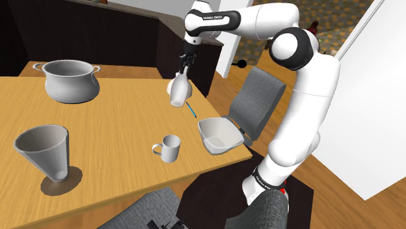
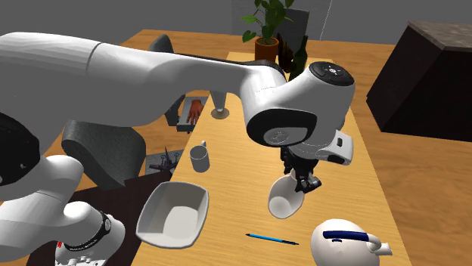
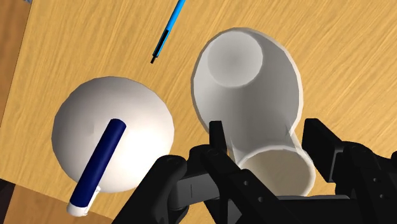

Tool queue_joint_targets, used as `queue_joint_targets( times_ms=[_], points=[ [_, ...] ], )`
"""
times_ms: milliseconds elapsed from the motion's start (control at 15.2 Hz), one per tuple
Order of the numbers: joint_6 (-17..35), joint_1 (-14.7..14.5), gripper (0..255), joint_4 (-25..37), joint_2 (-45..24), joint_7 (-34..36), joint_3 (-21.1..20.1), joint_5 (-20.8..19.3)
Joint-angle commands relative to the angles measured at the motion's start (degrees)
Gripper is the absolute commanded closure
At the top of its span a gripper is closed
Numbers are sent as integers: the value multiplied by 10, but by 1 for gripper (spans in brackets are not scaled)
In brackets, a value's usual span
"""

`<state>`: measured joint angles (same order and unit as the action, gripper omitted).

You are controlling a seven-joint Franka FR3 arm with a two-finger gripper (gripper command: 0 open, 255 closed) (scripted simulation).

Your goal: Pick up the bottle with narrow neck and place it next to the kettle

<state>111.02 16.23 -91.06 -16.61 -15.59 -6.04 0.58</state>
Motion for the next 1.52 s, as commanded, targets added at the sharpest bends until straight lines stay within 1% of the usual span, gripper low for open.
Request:
queue_joint_targets(
  times_ms=[0,264,792,858,1188,1452],
  points=[
    [16,0,255,-12,-3,0,0,0],
    [47,0,255,-37,-10,0,0,-1],
    [47,0,255,-37,-10,0,0,-1],
    [47,0,0,-37,-10,0,0,-1],
    [47,0,0,-37,-10,0,0,-1],
    [-19,1,0,12,8,-1,0,1]
  ],
)
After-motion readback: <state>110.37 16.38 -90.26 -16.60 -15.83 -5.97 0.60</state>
